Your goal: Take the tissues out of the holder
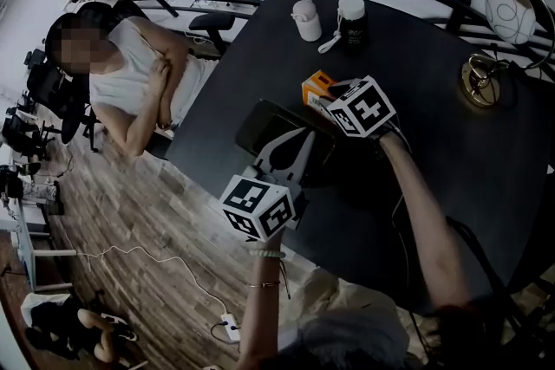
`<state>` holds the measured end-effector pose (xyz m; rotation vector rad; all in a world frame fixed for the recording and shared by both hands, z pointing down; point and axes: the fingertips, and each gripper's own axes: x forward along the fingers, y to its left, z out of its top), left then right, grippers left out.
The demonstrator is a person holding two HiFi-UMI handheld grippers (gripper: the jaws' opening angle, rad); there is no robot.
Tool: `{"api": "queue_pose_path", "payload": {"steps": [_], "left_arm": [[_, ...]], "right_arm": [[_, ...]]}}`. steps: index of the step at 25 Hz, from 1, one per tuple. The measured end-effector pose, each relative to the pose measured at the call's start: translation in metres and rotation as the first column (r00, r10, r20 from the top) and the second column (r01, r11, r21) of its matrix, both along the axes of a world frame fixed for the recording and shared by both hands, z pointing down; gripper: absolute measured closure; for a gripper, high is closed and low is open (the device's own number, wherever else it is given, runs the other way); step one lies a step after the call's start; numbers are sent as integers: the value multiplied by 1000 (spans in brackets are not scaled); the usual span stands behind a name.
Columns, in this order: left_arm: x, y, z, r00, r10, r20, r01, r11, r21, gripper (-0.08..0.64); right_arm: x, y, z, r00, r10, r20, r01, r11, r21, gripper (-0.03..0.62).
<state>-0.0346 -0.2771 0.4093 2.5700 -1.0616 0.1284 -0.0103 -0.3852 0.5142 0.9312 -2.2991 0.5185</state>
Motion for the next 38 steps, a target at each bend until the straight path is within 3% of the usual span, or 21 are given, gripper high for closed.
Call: {"api": "queue_pose_path", "payload": {"steps": [8, 14, 16, 26, 38], "left_arm": [[-13, 15, -11, 999, -39, -25, 39, 999, 25, 552], [-22, 26, -24, 998, -51, -40, 54, 997, 62, 552], [-24, 29, -30, 998, -48, -41, 52, 995, 81, 552], [-35, 61, -62, 999, -28, -22, 32, 984, 177, 552], [-44, 114, -78, 1000, 11, 15, -14, 969, 245, 552]], "right_arm": [[5, 6, -24, 997, 48, 67, -52, 997, 54, 499], [-1, 32, -62, 970, 45, 239, -62, 996, 64, 503], [-2, 42, -79, 960, 33, 277, -64, 993, 104, 548], [-25, 103, -144, 935, -22, 353, -83, 956, 280, 578], [-37, 170, -191, 898, -77, 434, -117, 908, 402, 578]]}}
